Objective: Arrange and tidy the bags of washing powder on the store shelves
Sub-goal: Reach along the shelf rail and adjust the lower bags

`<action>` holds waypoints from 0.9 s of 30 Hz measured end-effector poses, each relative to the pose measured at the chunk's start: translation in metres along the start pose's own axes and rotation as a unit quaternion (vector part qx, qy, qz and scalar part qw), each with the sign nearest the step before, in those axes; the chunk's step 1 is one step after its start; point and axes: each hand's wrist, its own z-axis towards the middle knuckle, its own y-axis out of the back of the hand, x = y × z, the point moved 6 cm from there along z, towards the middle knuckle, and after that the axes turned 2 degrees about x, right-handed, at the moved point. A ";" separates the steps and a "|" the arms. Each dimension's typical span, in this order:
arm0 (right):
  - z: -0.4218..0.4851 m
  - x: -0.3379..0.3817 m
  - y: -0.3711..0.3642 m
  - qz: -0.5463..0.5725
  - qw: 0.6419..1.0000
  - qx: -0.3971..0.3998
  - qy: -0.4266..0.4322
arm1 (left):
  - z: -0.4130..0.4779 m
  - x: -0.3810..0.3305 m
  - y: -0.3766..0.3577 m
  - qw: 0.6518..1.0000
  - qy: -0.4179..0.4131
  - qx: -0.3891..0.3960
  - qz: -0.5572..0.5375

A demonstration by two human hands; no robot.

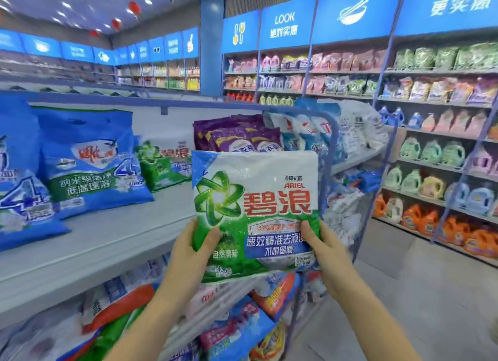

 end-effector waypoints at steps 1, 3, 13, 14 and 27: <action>0.019 0.003 -0.002 0.001 1.000 0.017 0.005 | 0.012 0.001 0.001 1.000 -0.001 -0.011 0.009; 0.060 0.008 -0.010 -0.004 0.998 0.061 0.015 | 0.040 0.005 0.007 0.999 0.011 -0.035 -0.004; 0.253 -0.016 -0.065 -0.007 0.975 0.221 0.024 | 0.149 -0.004 0.035 0.976 0.029 -0.200 0.077; 0.267 -0.020 -0.073 -0.013 0.971 0.239 0.023 | 0.157 -0.003 0.038 0.973 0.034 -0.217 0.069; 0.368 -0.069 -0.158 -0.008 0.952 0.303 -0.036 | 0.247 0.038 0.089 0.929 0.146 -0.336 0.047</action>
